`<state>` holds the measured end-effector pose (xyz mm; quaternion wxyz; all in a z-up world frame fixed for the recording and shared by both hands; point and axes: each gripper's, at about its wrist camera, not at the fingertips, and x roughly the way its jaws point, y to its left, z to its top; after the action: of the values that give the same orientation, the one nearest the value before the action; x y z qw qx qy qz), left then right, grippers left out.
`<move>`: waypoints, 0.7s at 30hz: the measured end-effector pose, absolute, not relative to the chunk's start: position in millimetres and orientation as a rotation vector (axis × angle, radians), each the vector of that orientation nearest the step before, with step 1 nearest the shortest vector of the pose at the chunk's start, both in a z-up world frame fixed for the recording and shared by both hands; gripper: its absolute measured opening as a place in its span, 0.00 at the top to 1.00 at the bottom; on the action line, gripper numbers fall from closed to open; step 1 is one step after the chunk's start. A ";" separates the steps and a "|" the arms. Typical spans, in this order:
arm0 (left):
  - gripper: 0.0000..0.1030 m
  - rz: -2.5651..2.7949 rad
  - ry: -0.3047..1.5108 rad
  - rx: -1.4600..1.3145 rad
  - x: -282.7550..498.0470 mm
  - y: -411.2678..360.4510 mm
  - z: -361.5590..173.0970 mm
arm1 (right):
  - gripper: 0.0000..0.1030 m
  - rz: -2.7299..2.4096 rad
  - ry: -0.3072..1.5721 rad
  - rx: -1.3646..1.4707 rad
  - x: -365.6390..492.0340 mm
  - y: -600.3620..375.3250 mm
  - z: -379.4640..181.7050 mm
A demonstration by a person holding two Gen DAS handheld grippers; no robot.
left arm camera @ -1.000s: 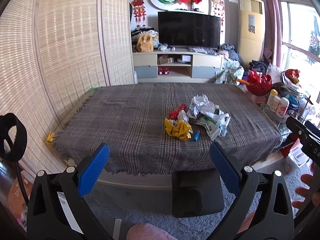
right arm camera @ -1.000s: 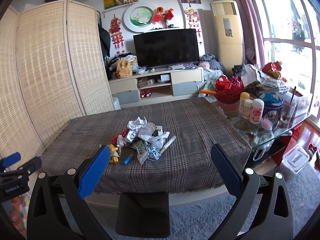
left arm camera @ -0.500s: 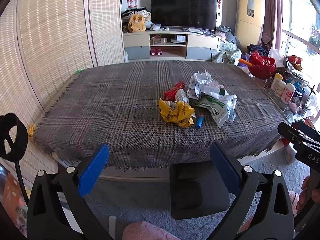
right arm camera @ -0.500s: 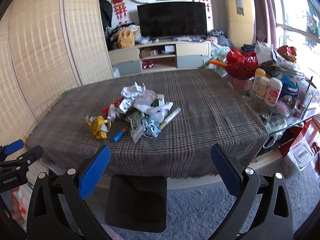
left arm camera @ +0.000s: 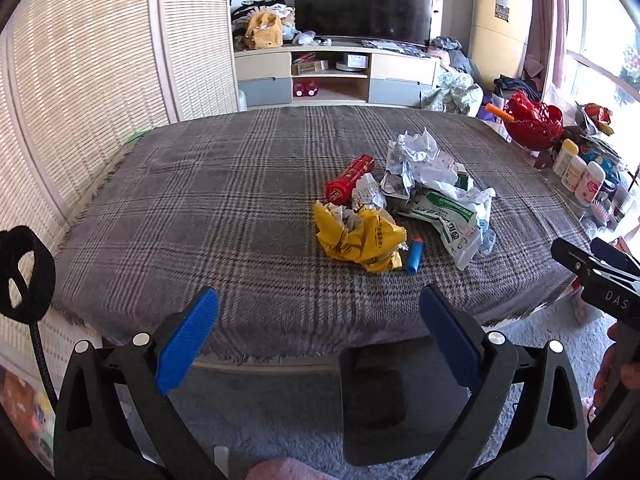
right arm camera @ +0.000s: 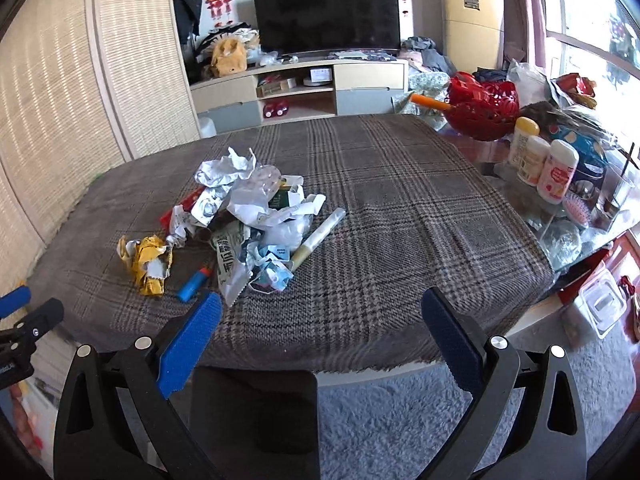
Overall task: Collect trash
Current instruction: 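Reach the left gripper to the yellow crumpled paper and grasp it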
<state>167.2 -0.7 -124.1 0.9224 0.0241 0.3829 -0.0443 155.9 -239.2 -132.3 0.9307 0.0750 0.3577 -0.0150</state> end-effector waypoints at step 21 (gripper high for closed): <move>0.17 -0.136 0.828 0.089 239.2 -23.2 -157.0 | 0.72 0.240 0.820 0.255 225.2 -204.5 -167.4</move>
<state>239.2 -23.2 -157.0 0.9123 0.0430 0.4017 -0.0662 225.2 -204.5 -167.4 0.9022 0.1236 0.3966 0.1161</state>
